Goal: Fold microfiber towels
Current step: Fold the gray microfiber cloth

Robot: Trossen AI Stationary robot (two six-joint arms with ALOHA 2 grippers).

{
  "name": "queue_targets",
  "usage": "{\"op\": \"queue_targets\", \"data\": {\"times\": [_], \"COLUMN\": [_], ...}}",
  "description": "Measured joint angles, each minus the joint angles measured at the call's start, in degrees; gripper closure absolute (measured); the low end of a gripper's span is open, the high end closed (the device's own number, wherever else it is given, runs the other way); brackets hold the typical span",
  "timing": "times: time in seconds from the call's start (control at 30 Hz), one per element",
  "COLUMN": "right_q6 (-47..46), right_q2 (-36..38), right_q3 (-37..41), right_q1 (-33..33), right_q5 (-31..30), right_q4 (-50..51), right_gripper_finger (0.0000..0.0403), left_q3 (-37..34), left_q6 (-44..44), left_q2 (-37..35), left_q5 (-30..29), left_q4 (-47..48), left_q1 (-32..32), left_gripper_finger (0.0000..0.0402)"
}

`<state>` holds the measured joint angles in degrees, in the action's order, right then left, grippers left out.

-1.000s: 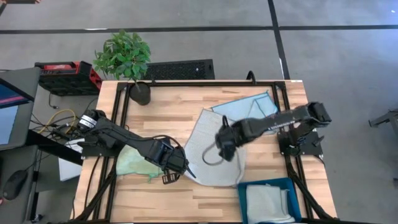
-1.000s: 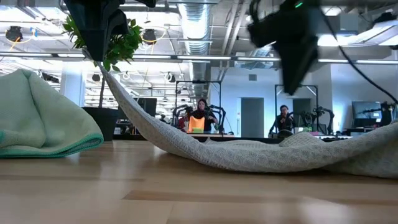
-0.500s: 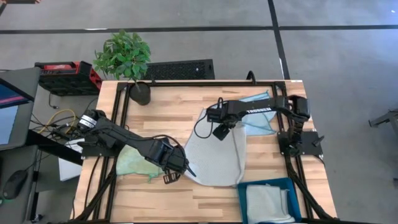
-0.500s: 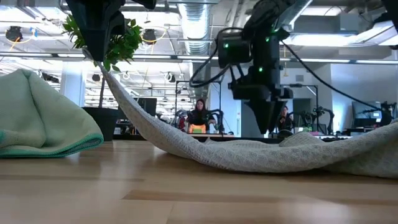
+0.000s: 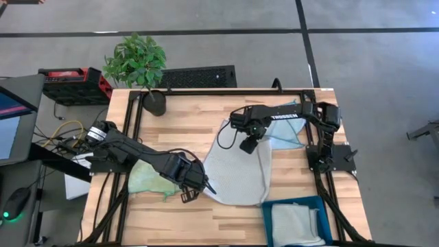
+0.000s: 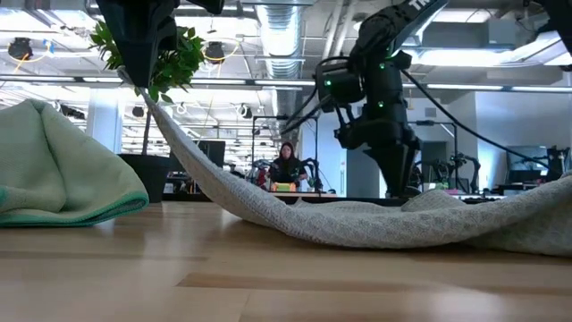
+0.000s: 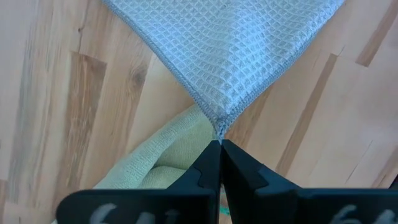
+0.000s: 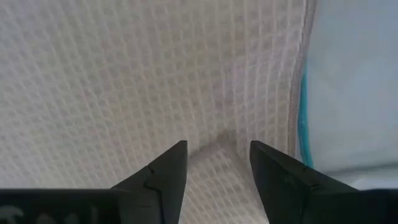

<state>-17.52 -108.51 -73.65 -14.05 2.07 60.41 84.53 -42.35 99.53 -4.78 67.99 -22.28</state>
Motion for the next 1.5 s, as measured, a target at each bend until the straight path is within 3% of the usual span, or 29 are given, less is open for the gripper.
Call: {"op": "queue_targets", "data": {"times": [0.43, 0.6, 1.2, 1.5], "right_q6": [6.5, 10.1, 32.8, 30.2], "right_q2": [-2.7, -2.0, -1.9, -1.9], "right_q3": [0.1, 0.0, 0.0, 0.0], "right_q1": [-1.8, -1.4, -0.6, -0.6], "right_q5": [3.2, 8.7, 8.4, -3.5], "right_q4": [5.3, 8.4, 27.4, 29.7], "right_gripper_finger": [0.0211, 0.0212, 0.0224, 0.0226], "left_q3": [0.0, 0.0, 0.0, 0.0], "left_q6": [-0.7, -0.8, -1.4, -1.9], "left_q2": [0.0, 0.0, 0.0, 0.0], "left_q5": [0.0, 0.0, 0.0, 2.1], "left_q4": [0.0, 0.0, 0.0, 0.8], "left_q1": [0.0, 0.0, 0.0, 0.0], "left_gripper_finger": [0.0401, 0.0401, 0.0401, 0.0401]}}
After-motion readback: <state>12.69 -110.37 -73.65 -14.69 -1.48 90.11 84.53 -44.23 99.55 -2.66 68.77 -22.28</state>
